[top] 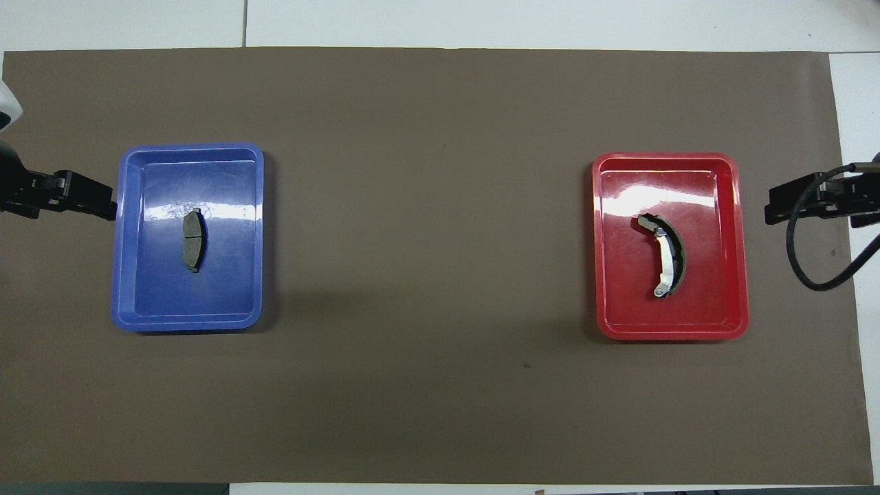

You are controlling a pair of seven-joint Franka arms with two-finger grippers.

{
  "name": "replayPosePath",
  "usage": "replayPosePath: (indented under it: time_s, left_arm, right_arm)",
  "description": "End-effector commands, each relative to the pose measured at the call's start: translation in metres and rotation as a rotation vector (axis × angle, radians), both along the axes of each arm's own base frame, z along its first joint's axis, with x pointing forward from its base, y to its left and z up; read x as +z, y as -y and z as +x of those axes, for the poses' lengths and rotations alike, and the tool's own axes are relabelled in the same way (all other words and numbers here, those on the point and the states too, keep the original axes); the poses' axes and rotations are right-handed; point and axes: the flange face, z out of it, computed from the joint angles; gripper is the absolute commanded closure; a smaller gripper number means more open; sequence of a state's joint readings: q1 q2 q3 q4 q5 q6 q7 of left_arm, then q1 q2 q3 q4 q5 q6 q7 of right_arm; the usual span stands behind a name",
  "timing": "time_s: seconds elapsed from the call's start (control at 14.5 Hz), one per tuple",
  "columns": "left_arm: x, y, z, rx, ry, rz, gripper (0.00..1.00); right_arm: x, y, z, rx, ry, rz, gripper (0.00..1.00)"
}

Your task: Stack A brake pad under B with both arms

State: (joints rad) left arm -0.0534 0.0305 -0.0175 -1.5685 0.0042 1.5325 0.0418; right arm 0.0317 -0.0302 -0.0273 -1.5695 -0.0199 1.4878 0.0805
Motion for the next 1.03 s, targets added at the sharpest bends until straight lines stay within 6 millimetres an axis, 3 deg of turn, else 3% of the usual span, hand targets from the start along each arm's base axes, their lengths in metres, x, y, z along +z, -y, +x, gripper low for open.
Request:
replayPosePath:
  time_s: [0.0,0.48,0.76,0.96]
  left_arm:
    - [0.005,0.001,-0.006,-0.014,0.002,-0.006,0.01]
    - [0.004,-0.002,-0.009,-0.016,-0.006,-0.006,0.01]
    - [-0.007,-0.003,-0.014,-0.014,0.011,-0.007,0.01]
    - [-0.028,-0.002,-0.018,-0.013,0.046,-0.008,0.02]
  right_arm:
    - [0.002,0.004,-0.004,-0.013,0.001,0.003,0.0]
    - [0.002,0.003,-0.004,-0.013,0.003,0.003,0.0]
    - [0.001,0.004,-0.005,-0.019,0.0,0.003,0.0]
    - [0.001,0.004,-0.005,-0.016,0.0,0.003,0.0]
